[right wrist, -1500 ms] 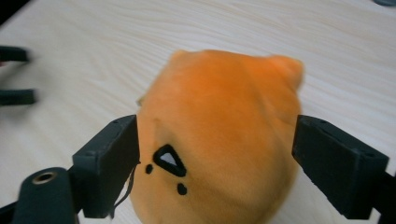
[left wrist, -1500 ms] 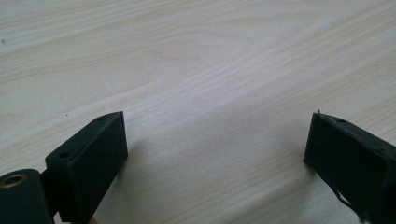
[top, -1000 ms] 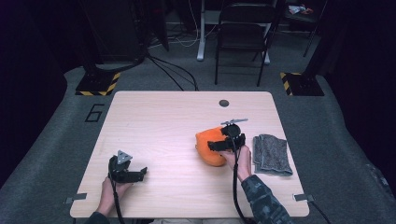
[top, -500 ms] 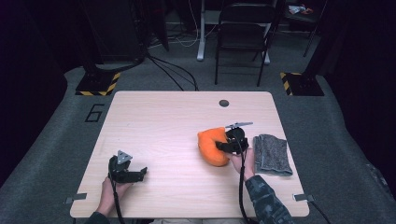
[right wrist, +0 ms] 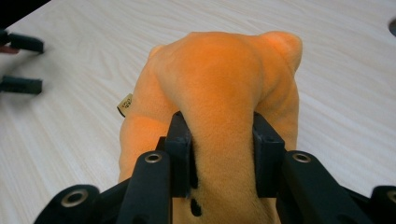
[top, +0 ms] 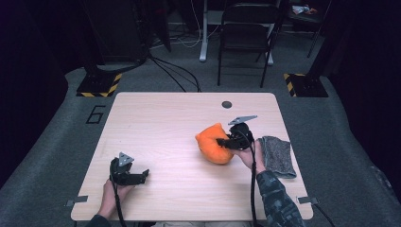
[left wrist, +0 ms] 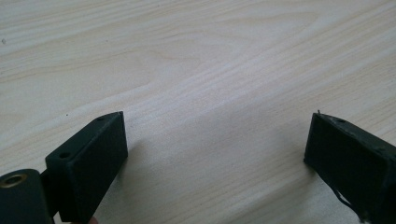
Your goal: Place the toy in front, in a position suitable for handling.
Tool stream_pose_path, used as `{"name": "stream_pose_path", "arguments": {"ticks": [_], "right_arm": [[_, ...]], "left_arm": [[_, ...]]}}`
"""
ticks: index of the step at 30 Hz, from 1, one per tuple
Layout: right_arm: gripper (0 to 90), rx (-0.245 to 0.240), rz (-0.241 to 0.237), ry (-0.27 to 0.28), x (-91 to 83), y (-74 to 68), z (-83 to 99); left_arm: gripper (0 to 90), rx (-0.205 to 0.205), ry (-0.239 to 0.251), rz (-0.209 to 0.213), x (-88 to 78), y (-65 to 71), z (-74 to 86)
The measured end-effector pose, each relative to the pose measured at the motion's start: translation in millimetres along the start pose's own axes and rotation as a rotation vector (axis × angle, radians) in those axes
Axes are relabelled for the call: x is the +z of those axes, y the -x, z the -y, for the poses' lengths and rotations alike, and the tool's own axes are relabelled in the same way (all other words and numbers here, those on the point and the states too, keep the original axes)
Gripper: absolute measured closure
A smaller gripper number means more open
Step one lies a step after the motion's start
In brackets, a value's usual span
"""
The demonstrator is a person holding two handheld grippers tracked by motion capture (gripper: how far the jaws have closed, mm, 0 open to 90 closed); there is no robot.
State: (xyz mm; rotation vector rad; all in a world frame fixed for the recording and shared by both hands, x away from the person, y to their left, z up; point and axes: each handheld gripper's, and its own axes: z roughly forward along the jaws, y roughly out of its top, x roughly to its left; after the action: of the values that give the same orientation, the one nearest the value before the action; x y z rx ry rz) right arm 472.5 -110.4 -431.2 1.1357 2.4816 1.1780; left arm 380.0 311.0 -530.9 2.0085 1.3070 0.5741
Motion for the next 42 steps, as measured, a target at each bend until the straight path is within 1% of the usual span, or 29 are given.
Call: {"name": "stream_pose_path", "arguments": {"ticks": [5,8,9,10,11,12,13,14,15,17,18,19,21,22,23,24,25,26,27,29,30,32,34,36,37,39,40,41,42], "right_arm": [[65.0,-0.128,-0.053,-0.011,-0.8,4.0,-9.0],[64.1,-0.176,-0.075,-0.044,2.1,8.6,-12.4],[63.7,-0.18,-0.074,-0.048,4.6,9.3,-12.4],[63.2,-0.188,-0.077,-0.067,7.0,11.4,-11.7],[62.5,-0.19,-0.069,-0.086,11.3,12.4,-10.5],[61.3,-0.206,-0.06,-0.105,15.8,13.4,-8.7],[60.3,-0.209,-0.051,-0.112,19.3,14.2,-6.8],[58.9,-0.2,-0.051,-0.101,20.1,15.3,-6.3],[56.2,-0.192,-0.054,-0.092,20.2,16.2,-6.2],[50.0,-0.185,-0.044,-0.101,19.6,16.1,-6.2],[44.1,-0.184,-0.044,-0.097,18.9,16.3,-6.1],[35.5,-0.171,-0.024,-0.097,17.9,15.3,-6.2],[14.9,-0.131,-0.025,-0.058,13.1,15.7,-5.4],[13.3,-0.088,-0.003,-0.039,10.2,15.0,-5.5],[14.9,-0.047,0.007,-0.018,6.9,12.7,-4.5],[12.5,-0.017,0.041,-0.006,4.2,10.9,-4.3],[11.3,0.03,0.059,0.009,1.0,8.0,-3.2],[9.9,0.057,0.082,0.008,-0.3,6.4,-2.7],[6.1,0.104,0.138,-0.009,-2.0,2.6,-1.9],[1.1,0.136,0.183,-0.026,-3.1,-1.6,-0.6],[0.0,0.17,0.191,-0.005,-4.2,-4.2,0.5],[0.0,0.212,0.192,0.002,-4.3,-6.2,2.0],[0.0,0.229,0.18,-0.006,-1.7,-6.8,4.0],[0.0,0.25,0.188,-0.005,1.8,-8.2,4.6],[1.3,0.265,0.187,0.0,3.4,-8.0,5.0],[5.5,0.28,0.219,0.003,7.9,-8.9,4.9],[9.4,0.277,0.222,-0.002,10.0,-7.8,6.2],[14.8,0.29,0.22,-0.006,13.1,-8.1,6.5],[15.2,0.293,0.225,-0.001,14.9,-8.3,7.9]], "left_arm": [[5.6,0.0,0.0,0.0,0.0,0.0,0.0],[5.7,-0.001,0.001,-0.001,0.0,0.2,0.1],[5.7,-0.001,0.001,-0.001,0.0,0.2,0.1],[5.7,-0.001,0.001,-0.001,0.0,0.2,0.1],[5.6,-0.001,0.001,-0.001,-0.1,0.1,0.1],[5.7,-0.002,0.001,-0.001,0.0,0.2,0.1],[5.7,-0.005,0.002,-0.002,-0.1,0.4,0.2],[5.7,-0.004,0.002,-0.004,-0.2,0.5,0.3],[5.7,-0.002,0.001,-0.004,-0.4,0.5,0.4],[5.7,0.0,0.002,-0.004,-0.5,0.4,0.5],[5.7,0.001,0.001,-0.004,-0.6,0.3,0.5],[5.7,0.0,0.002,-0.004,-0.5,0.4,0.5],[5.7,0.0,0.002,-0.004,-0.5,0.4,0.5],[5.6,0.0,0.002,-0.004,-0.5,0.4,0.5],[5.7,0.0,0.002,-0.004,-0.5,0.4,0.5],[5.6,0.0,0.002,-0.004,-0.5,0.4,0.5],[5.6,0.0,0.001,-0.004,-0.5,0.4,0.5],[5.7,0.0,0.001,-0.004,-0.6,0.4,0.5],[5.7,0.004,0.001,-0.004,-0.7,0.2,0.5],[5.7,0.002,0.001,-0.005,-0.8,0.4,0.7],[5.7,0.002,0.001,-0.005,-0.8,0.4,0.7],[5.7,0.002,0.0,-0.005,-0.8,0.4,0.7],[5.7,0.002,0.001,-0.005,-0.8,0.4,0.7],[5.7,0.002,0.001,-0.005,-0.8,0.4,0.7],[5.7,0.002,0.001,-0.005,-0.8,0.4,0.7],[5.7,0.002,0.001,-0.005,-0.8,0.4,0.7],[5.7,0.001,0.001,-0.005,-0.8,0.4,0.7],[5.7,0.002,0.001,-0.005,-0.8,0.4,0.7],[5.7,-0.001,-0.003,-0.003,-1.0,0.6,0.7]]}}
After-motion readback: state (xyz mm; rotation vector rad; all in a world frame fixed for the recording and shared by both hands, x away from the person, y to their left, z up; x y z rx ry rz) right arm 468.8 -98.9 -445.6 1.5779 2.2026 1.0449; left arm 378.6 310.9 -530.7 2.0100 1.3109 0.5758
